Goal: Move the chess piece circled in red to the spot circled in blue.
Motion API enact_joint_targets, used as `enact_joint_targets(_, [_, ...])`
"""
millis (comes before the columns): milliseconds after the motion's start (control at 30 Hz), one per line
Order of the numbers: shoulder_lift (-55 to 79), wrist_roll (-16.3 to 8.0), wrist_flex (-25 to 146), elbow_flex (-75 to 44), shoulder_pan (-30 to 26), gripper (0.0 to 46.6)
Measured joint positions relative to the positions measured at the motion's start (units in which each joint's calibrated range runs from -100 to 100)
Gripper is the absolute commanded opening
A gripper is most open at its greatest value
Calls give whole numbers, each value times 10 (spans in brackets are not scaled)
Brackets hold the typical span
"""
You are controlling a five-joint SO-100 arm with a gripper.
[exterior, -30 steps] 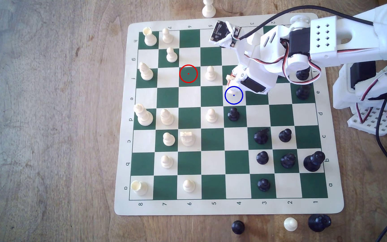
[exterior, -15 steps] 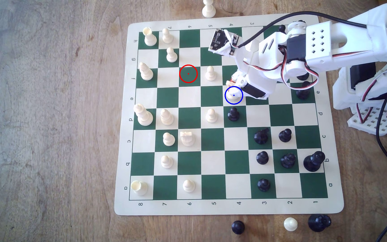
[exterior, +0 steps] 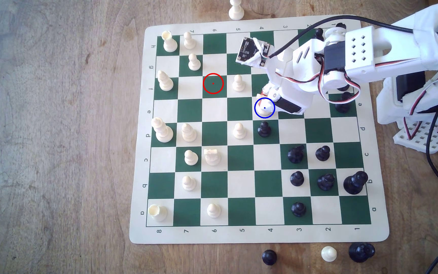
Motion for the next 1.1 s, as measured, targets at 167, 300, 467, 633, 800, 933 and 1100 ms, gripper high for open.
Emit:
enact_joint_targets(167, [4, 0, -5, 0, 0, 5])
enact_joint_targets(300, [6, 6, -6, 0, 4, 14])
enact_joint_targets(467, [7, 16, -8, 6, 4, 55])
enact_joint_targets(633, [7, 20, -9, 12, 6, 111])
enact_joint_targets(800, [8, 24, -3, 17, 13, 133])
enact_joint_targets(933, [8, 26, 9, 17, 13, 138])
enact_joint_targets(1100, [6, 26, 28, 17, 13, 130])
